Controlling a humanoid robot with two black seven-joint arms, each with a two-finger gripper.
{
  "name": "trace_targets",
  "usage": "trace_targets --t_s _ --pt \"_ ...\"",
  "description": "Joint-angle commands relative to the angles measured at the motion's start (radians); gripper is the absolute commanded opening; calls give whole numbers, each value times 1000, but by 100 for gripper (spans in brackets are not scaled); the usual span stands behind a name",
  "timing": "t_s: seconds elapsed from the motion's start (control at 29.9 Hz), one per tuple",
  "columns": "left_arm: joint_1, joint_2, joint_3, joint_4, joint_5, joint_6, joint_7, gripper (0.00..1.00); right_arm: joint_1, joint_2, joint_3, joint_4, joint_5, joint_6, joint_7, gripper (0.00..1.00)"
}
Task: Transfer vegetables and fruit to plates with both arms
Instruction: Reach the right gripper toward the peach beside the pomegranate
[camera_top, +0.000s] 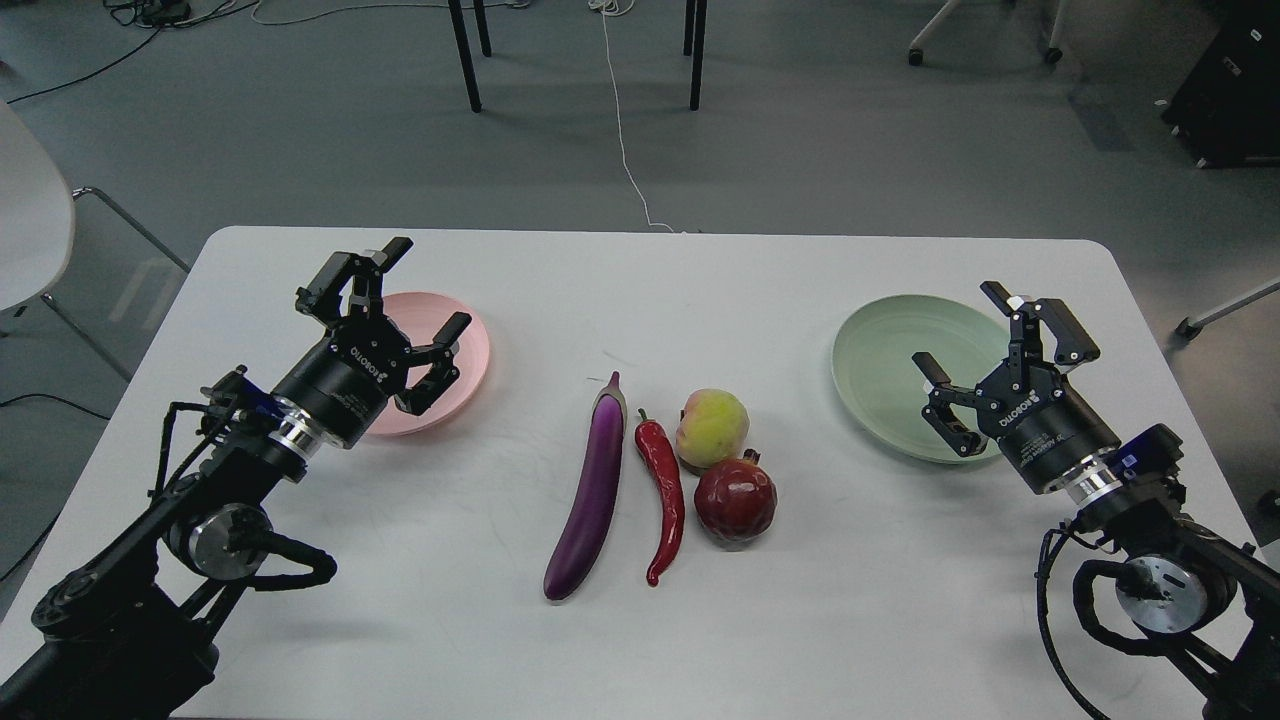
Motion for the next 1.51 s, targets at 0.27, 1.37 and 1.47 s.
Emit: trace_targets --t_s 0.27,1.37,1.47 --pt "-72 98 3 16 -24 0 -33 100 182 -134 37 26 -211 8 0 99" --pt "-81 120 -3 -43 -44 0 -152 100 1094 257 -1070 -190 -1344 60 0 93" --pt "-80 120 -3 -42 -44 0 -154 100 1085 266 -1078 -209 -1344 57 0 93"
